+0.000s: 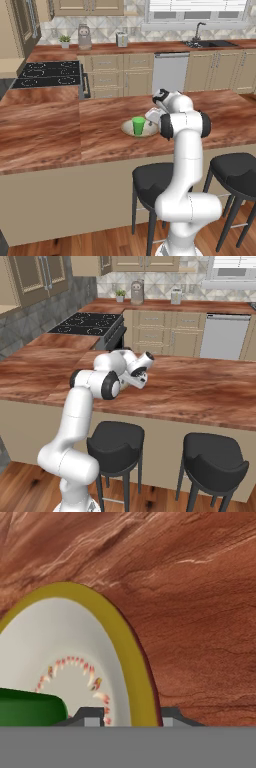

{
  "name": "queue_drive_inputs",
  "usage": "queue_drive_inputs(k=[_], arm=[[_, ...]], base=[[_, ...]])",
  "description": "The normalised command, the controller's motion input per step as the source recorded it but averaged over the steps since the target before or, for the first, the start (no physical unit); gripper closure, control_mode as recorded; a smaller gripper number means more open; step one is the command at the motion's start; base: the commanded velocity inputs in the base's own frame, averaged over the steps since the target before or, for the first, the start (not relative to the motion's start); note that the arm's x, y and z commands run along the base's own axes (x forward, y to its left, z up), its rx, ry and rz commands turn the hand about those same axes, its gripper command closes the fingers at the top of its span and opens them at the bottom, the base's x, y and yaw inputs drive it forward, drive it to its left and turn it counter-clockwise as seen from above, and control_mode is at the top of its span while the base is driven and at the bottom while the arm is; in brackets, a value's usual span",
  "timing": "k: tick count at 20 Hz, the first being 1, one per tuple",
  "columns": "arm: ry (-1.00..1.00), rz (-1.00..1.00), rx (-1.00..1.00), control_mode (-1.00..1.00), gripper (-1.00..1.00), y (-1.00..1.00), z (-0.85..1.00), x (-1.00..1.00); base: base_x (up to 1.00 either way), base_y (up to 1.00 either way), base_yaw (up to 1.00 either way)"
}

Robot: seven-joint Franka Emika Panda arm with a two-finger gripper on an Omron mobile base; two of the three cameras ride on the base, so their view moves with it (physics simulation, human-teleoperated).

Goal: Place the cup inside the bowl on the dining table and move the bowl to any counter.

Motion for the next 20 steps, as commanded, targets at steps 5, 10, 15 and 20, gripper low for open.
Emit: queue_drive_inputs(k=[5, 10, 15, 20], arm=[[0.00, 0.00, 0.00, -1.00, 1.00, -0.07, 0.22, -0.14], [0.00, 0.00, 0.00, -1.00, 1.00, -0.09, 0.22, -0.16], [-0.01, 0.00, 0.00, -1.00, 1.00, -0.14, 0.27, -0.26], [-0.03, 0.00, 0.01, -1.00, 1.00, -0.18, 0.32, -0.39]], base=[[0.00, 0.00, 0.00], [0.00, 0.00, 0.00], [0.00, 0.00, 0.00], [0.00, 0.00, 0.00]])
